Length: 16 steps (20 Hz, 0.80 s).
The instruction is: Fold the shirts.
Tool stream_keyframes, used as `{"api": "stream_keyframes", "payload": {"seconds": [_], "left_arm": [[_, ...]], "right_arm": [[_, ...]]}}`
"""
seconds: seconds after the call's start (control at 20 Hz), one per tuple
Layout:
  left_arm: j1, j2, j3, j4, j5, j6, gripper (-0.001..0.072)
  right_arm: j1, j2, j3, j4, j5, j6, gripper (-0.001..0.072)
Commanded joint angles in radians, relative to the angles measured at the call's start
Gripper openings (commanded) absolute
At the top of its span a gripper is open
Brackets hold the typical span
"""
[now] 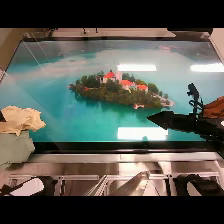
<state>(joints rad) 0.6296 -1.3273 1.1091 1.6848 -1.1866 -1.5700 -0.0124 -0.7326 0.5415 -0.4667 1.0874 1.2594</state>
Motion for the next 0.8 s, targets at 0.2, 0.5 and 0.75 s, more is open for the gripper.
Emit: {"api": "stream_keyframes", "payload": {"seconds": [0.2, 0.5, 0.75], "left_arm": [[-0.014, -0.243, 0.059, -0.049, 0.141, 0.029, 0.0697], [-0.15, -0.166, 0.29, -0.123, -0.018, 0.089, 0.0021], [-0.36, -0.032, 0.437, -0.634, -0.222, 0.222, 0.0021]], "right_arm": [[0.001, 0.001, 0.0, 0.0, 0.0, 0.0, 0.0044], [0.001, 0.001, 0.0, 0.0, 0.001, 0.0, 0.0044], [0.001, 0.001, 0.0, 0.0, -0.011, 0.0, 0.0044]]}}
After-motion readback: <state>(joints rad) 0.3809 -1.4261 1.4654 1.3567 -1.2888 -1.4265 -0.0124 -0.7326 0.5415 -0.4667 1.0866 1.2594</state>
